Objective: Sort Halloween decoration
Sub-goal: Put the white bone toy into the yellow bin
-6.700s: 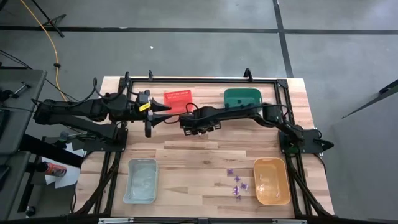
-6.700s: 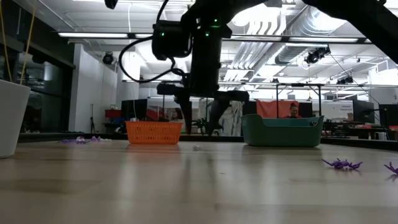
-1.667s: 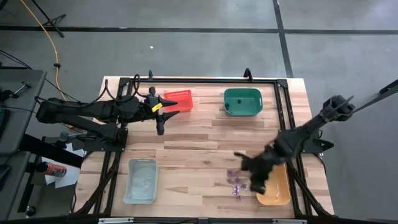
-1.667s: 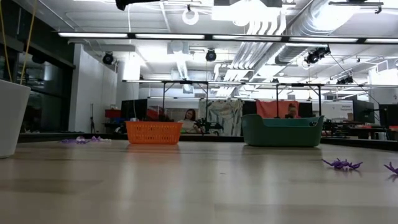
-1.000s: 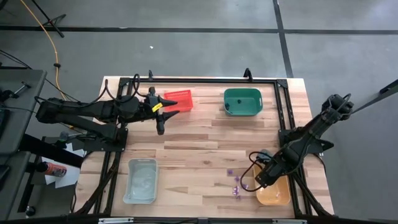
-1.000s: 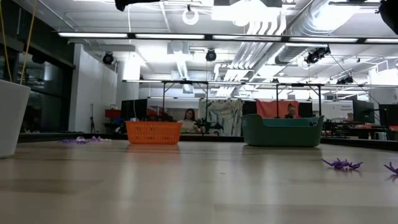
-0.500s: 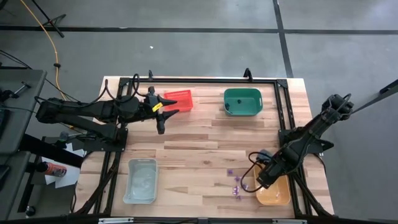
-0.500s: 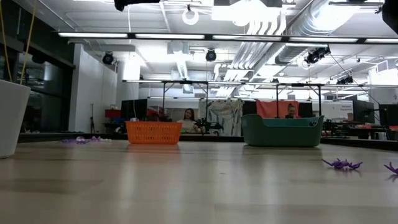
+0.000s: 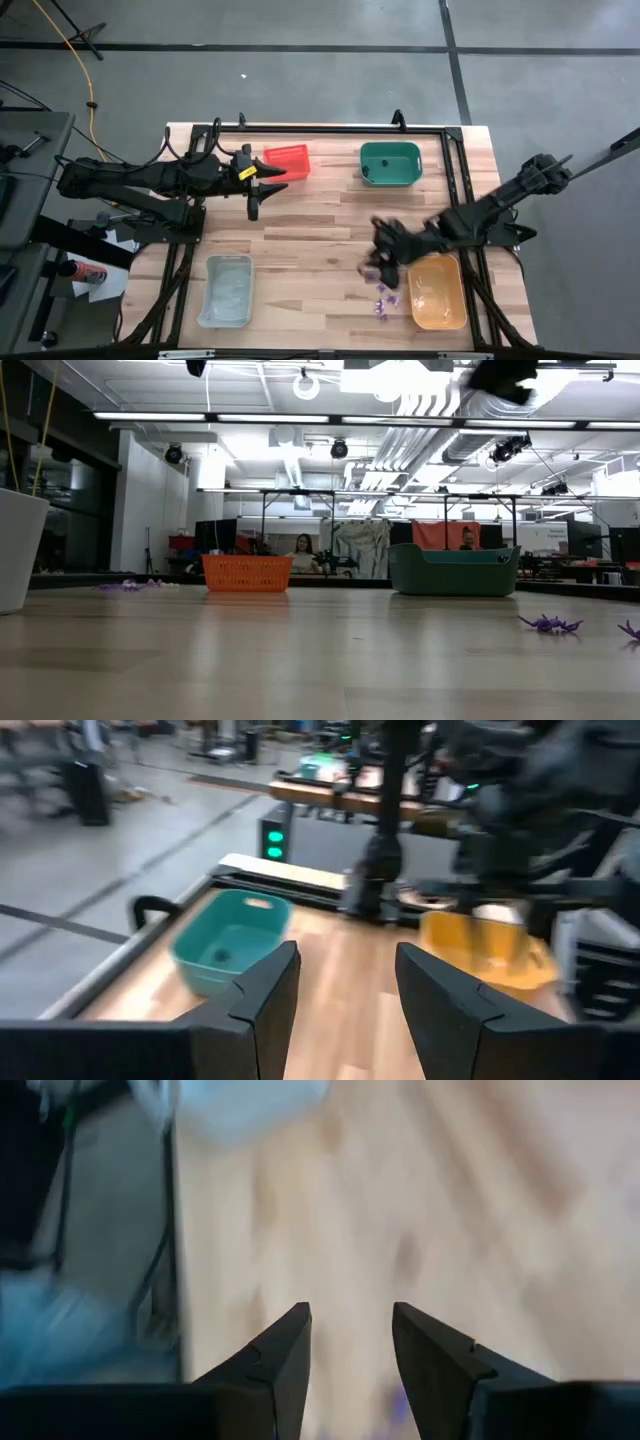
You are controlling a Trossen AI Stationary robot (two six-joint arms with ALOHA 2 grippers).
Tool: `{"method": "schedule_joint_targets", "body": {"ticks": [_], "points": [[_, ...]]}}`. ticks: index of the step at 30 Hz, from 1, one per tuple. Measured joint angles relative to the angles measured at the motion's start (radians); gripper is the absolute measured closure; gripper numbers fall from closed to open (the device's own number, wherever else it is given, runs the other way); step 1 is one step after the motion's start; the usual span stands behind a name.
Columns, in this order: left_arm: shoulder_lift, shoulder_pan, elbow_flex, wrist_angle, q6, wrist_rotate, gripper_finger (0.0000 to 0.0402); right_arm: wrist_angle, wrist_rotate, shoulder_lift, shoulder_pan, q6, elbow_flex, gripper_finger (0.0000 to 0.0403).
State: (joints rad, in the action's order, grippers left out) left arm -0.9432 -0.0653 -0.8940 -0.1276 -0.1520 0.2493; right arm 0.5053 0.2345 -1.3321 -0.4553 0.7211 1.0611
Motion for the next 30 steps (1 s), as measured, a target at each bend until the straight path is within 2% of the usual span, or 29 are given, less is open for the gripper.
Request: {"method": "schedule_joint_targets", "body": {"ticks": [2,7,9,13,16,19,30], "points": [[0.016,-0.001,0.002,-0.018,-0.03,-0.036,0.0245,-0.086,0.024,0.0,0.082,-0.14,0.0,0.0274],[0.054,-0.001,0.0,-0.003,-0.055,-0.044,0.0245,-0.38,0.038,0.0,0.282,-0.401,0.0,0.031],[0.06,-0.001,0.0,0.005,-0.044,-0.031,0.0245,-0.499,0.01,0.0,0.347,-0.476,0.0,0.033],[0.061,0.0,0.0,0.019,-0.022,-0.004,0.0245,-0.657,-0.113,0.0,0.448,-0.557,0.0,0.0372],[0.059,0.001,0.0,0.022,-0.022,-0.003,0.0245,-0.705,-0.19,0.0,0.499,-0.588,0.0,0.0397],[0.057,0.001,0.0,0.023,-0.021,-0.002,0.0245,-0.733,-0.239,0.0,0.532,-0.611,0.0,0.0395],[0.057,0.0,0.0,0.048,-0.017,0.026,0.0246,-0.747,-0.285,0.0,0.554,-0.617,0.0,0.0401]]}}
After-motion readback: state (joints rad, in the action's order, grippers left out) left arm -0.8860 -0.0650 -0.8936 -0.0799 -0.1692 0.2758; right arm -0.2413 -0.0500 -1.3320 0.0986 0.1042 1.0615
